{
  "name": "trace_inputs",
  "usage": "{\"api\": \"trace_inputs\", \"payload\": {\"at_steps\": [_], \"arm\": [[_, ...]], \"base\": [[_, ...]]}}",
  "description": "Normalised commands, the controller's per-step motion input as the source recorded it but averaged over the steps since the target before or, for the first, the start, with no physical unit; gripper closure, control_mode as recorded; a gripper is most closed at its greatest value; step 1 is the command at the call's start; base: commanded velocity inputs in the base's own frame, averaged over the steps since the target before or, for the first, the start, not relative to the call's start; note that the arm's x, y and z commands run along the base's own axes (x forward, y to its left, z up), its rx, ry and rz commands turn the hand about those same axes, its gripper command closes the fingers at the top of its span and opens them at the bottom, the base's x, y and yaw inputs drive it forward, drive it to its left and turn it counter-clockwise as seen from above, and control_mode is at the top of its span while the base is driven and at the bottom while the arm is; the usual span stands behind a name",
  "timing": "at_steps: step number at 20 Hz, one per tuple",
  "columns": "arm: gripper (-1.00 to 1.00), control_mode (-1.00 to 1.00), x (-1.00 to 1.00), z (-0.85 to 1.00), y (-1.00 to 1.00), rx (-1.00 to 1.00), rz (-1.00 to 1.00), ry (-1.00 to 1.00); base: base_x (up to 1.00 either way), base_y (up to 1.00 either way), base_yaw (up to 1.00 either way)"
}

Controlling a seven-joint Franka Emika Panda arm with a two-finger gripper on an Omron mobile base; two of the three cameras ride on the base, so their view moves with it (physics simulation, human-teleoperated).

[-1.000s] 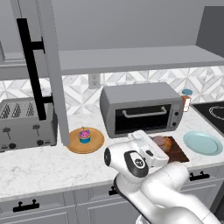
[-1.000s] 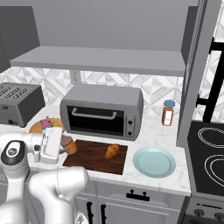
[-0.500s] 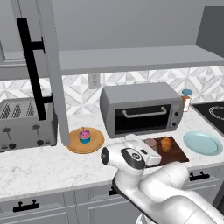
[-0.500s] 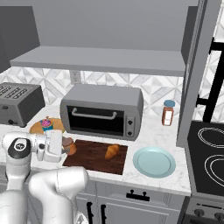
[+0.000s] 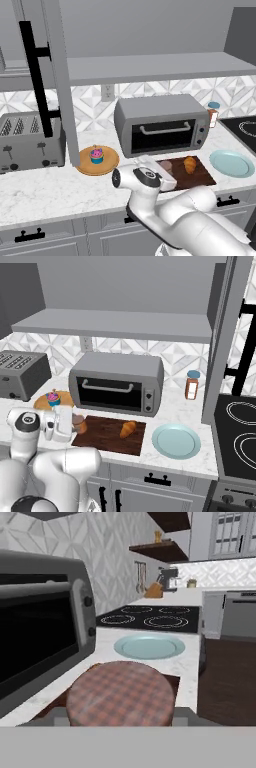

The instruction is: From the different types of pastries on the counter, select a croissant and place it on the cutting board. Then retrieve a jar of jam from the cabinet and place it alongside the croissant on the cutting board.

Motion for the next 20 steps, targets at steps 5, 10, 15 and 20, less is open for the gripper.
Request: {"api": "trace_inputs", "payload": {"at_steps": [5, 10, 15, 20], "arm": [[1.0, -1.0, 0.1, -0.57, -0.76, 0.01, 0.03, -0.12], [1.0, -1.0, 0.08, -0.6, -0.87, 0.08, 0.0, -0.05], [1.0, -1.0, 0.28, -0.58, -0.73, 0.0, 0.0, -0.08], [1.0, -1.0, 0.12, -0.75, -0.73, 0.0, 0.01, -0.17]], "base": [[0.0, 0.0, 0.0], [0.0, 0.0, 0.0], [0.0, 0.0, 0.0], [0.0, 0.0, 0.0]]}}
